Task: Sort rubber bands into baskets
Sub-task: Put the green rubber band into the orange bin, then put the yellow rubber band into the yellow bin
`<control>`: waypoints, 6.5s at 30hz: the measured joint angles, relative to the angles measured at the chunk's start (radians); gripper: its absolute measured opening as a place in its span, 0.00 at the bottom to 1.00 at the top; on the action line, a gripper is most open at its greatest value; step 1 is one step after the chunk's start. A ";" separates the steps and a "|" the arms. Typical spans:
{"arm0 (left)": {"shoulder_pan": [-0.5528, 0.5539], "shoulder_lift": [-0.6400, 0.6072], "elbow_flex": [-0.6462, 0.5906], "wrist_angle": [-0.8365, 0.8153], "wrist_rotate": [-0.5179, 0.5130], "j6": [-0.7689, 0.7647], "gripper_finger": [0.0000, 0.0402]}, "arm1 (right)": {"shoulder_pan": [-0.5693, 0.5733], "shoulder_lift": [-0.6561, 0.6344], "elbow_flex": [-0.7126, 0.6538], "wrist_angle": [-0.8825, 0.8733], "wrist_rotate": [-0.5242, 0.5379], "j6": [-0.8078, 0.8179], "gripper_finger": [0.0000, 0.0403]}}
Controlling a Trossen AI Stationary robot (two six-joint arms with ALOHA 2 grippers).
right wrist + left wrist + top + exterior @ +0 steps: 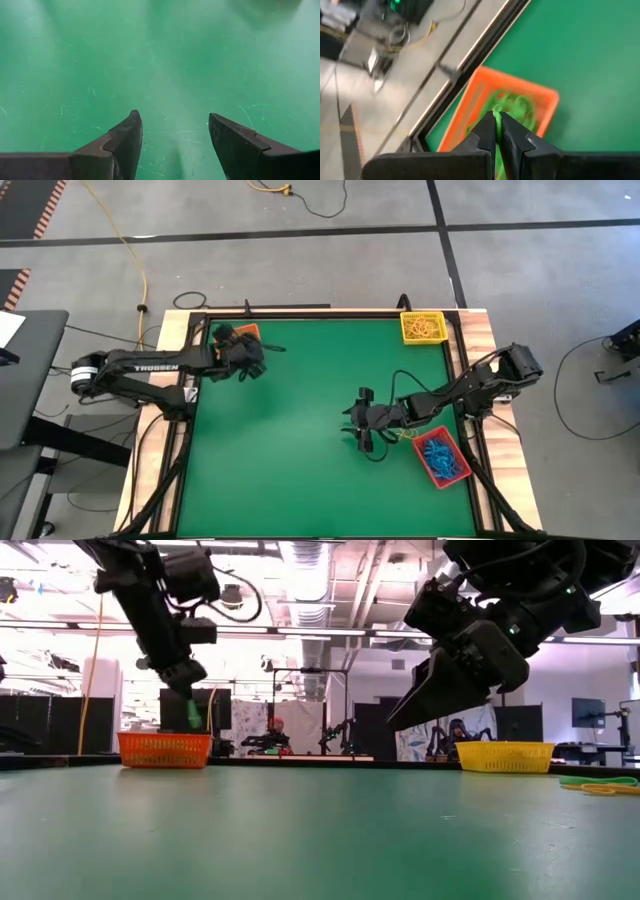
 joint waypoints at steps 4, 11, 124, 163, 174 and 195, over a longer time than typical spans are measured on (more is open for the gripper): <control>0.082 0.012 -0.001 -0.068 0.055 -0.015 0.00 | 0.001 0.000 0.000 0.000 0.000 0.000 0.63; 0.170 0.011 0.000 -0.083 0.132 -0.011 0.03 | 0.001 0.000 0.000 0.003 0.000 0.008 0.63; -0.397 0.598 0.001 1.403 0.830 0.080 0.50 | 0.156 -0.183 0.291 -0.662 0.014 0.078 0.03; -0.427 0.600 0.110 1.379 0.858 0.064 0.55 | 0.072 -0.180 0.293 -0.254 0.093 -0.308 0.04; -0.395 0.600 0.106 1.182 0.739 0.088 0.55 | 0.046 -0.188 0.293 -0.288 0.337 -0.300 0.04; -0.552 0.600 0.100 1.024 0.736 0.015 0.55 | -0.498 -0.344 0.294 -0.692 0.293 -0.182 0.04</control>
